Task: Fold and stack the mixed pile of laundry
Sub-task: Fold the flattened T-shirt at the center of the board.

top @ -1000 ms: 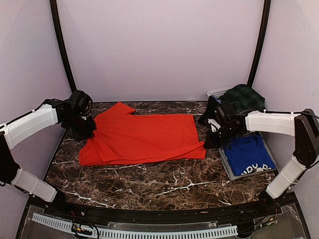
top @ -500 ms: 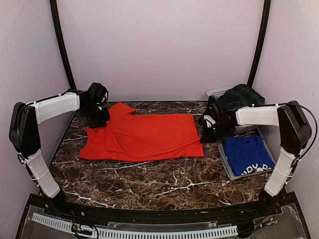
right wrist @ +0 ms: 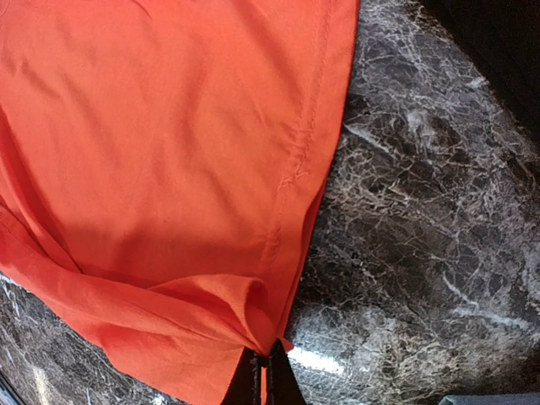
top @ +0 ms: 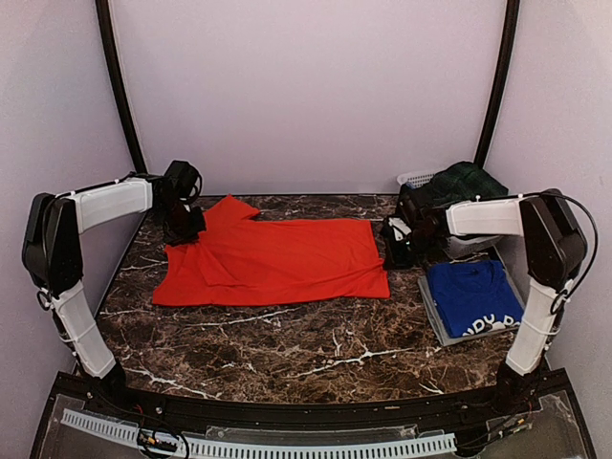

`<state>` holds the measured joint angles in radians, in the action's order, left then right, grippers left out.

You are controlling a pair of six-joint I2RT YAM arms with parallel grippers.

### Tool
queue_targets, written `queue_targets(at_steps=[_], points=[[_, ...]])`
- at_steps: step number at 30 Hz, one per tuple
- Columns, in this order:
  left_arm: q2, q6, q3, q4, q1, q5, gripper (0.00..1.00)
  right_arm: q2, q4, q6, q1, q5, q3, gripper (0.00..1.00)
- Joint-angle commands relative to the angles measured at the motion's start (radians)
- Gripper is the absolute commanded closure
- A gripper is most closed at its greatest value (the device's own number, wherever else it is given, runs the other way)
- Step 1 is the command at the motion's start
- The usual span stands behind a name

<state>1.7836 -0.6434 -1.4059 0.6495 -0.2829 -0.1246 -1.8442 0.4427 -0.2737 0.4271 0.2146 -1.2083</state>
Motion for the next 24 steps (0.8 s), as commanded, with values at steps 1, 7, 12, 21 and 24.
queue_targets(at_steps=[1,7,12,21,24], points=[[0.008,0.019,-0.03,-0.035,0.014,0.004,1.0,-0.026,-0.009,0.024,-0.008,-0.018,-0.058,1.0],[0.054,0.022,-0.068,-0.051,0.023,0.013,1.0,-0.073,0.011,0.037,-0.008,-0.031,-0.11,1.0],[0.089,0.021,-0.095,-0.067,0.031,0.013,1.0,-0.099,0.013,0.039,-0.009,-0.05,-0.124,1.0],[0.105,0.025,-0.111,-0.093,0.047,0.01,1.0,-0.117,0.016,0.041,-0.015,-0.074,-0.126,1.0],[0.109,0.027,-0.11,-0.107,0.047,0.011,1.0,-0.114,0.017,0.038,-0.014,-0.078,-0.124,1.0]])
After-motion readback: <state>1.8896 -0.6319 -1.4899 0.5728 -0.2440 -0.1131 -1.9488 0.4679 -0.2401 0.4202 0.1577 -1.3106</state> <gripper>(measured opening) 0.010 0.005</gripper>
